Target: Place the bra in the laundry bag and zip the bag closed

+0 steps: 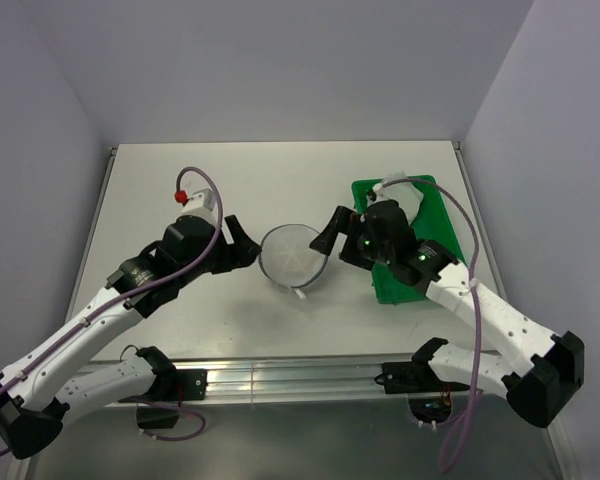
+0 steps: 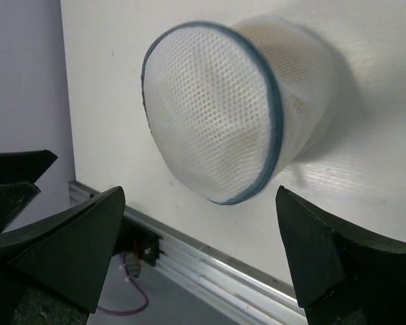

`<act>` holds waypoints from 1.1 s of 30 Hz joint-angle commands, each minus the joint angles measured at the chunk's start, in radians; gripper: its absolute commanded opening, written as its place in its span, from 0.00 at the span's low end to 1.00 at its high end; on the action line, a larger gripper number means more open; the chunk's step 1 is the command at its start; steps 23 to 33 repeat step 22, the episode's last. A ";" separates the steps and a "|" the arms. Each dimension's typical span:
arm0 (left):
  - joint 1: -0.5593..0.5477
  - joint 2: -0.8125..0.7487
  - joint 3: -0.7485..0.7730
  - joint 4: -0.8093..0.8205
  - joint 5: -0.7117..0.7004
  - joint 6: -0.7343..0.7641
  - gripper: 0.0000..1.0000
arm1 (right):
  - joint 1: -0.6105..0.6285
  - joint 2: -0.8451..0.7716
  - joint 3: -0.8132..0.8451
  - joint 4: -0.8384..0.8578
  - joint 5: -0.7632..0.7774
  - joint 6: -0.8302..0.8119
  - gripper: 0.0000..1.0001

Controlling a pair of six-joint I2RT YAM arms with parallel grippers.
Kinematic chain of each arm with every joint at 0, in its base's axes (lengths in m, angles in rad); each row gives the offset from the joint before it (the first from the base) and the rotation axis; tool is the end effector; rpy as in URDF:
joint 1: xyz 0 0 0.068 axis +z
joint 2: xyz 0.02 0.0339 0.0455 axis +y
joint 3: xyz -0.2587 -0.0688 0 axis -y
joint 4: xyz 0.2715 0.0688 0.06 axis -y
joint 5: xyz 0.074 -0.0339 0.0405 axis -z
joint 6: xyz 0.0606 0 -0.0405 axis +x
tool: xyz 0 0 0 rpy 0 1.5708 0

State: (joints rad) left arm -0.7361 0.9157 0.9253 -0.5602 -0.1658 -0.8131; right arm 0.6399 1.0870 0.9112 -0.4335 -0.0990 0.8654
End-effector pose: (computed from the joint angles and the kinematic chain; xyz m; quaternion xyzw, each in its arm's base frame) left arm 0.1900 -0.1586 0.3113 -0.0739 0.8675 -0.2887 0.3983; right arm 0.2271 0.1765 0.2772 0.0769 0.8825 0.3477 0.3071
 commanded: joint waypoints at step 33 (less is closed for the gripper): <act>0.107 0.112 0.193 0.051 0.002 0.166 0.85 | -0.028 -0.315 0.051 -0.053 0.493 -0.276 1.00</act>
